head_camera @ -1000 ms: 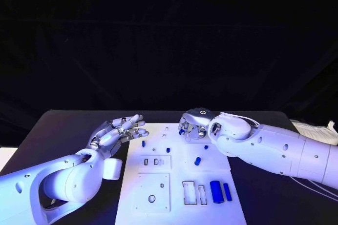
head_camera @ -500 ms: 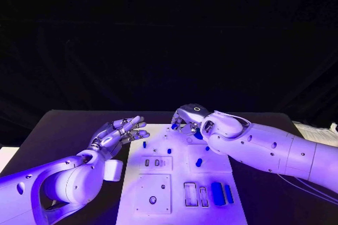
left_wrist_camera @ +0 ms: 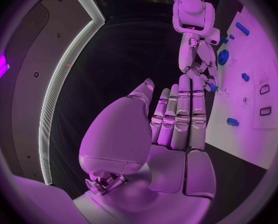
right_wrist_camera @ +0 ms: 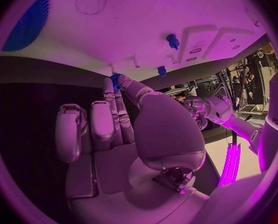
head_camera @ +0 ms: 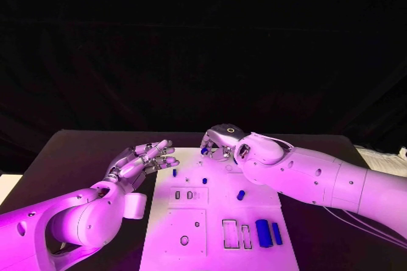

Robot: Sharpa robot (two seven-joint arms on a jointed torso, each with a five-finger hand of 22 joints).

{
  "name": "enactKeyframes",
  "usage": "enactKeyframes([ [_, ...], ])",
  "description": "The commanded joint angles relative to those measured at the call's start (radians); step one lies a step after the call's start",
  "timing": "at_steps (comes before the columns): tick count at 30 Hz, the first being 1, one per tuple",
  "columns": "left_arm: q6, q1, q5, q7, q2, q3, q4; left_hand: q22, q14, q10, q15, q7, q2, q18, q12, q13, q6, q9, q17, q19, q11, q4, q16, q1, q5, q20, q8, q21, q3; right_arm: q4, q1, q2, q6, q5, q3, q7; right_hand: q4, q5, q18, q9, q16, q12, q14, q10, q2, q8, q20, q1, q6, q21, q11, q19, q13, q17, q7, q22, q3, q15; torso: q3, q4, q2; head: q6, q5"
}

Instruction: Assemble the parts on the task board

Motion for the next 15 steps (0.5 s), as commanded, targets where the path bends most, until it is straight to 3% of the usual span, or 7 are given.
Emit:
enactKeyframes([
  [1,0.006,0.002,0.001,0.004,0.002,0.001,0.004,-0.001,-0.003,-0.006,0.003,0.004,0.003,0.011,-0.005,-0.001,-0.002,-0.001,0.001,-0.002,0.004,-0.007,-0.005,-0.007,0.000,0.004,-0.004,-0.005,0.000,-0.005,0.000,0.004,0.026,-0.002,0.000,0.001,0.002,0.003,-0.009,0.027,0.004,0.000,0.034,-0.005,0.011,0.004,0.002,0.017,0.006,0.005,0.002,0.001,0.001,0.001,0.002,0.001,0.005,-0.003,-0.0006,0.0019,0.003,-0.001,-0.001],
  [15,0.005,0.003,0.001,0.003,0.001,0.001,0.005,-0.001,-0.003,-0.006,0.003,0.004,0.003,0.011,-0.005,-0.001,-0.002,-0.001,0.001,-0.002,0.004,-0.007,-0.005,-0.007,0.000,0.004,-0.004,-0.005,0.000,-0.022,0.000,0.013,0.056,-0.024,-0.001,-0.039,0.006,0.007,-0.007,0.029,0.000,0.000,0.031,-0.010,0.004,0.000,0.003,0.013,0.003,0.002,0.003,-0.004,0.001,-0.009,0.003,-0.006,0.007,-0.001,-0.0025,0.0020,0.005,-0.002,-0.001],
])
